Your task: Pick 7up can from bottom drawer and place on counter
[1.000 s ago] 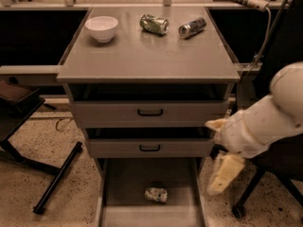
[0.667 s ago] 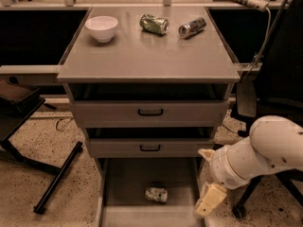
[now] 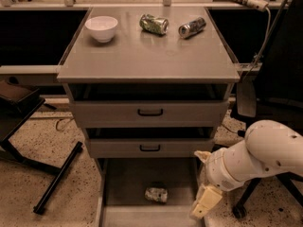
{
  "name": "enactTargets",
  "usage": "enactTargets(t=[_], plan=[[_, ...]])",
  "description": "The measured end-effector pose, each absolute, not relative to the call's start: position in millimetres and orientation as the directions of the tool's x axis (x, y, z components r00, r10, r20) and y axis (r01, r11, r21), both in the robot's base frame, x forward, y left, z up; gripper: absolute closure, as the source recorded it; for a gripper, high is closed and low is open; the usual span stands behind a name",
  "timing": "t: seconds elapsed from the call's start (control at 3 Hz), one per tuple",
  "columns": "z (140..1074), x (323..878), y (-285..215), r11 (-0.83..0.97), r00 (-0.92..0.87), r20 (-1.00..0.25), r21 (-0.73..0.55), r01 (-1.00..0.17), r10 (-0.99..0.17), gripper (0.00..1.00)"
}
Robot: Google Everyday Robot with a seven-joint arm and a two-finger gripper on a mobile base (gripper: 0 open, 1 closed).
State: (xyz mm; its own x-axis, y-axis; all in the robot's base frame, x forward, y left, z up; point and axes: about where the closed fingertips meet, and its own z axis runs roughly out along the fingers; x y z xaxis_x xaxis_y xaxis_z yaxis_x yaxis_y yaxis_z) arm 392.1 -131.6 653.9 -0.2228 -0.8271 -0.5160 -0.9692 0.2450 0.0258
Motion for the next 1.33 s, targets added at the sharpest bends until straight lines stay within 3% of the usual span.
enactTargets(t=[0.67, 1.33], plan=[[545, 416, -88, 0.348, -0.327, -0.638, 0.097, -0.933, -0.697, 0.00], [474, 517, -74, 0.530, -0.359, -0.808, 0.069, -0.845, -0.468, 0.00]])
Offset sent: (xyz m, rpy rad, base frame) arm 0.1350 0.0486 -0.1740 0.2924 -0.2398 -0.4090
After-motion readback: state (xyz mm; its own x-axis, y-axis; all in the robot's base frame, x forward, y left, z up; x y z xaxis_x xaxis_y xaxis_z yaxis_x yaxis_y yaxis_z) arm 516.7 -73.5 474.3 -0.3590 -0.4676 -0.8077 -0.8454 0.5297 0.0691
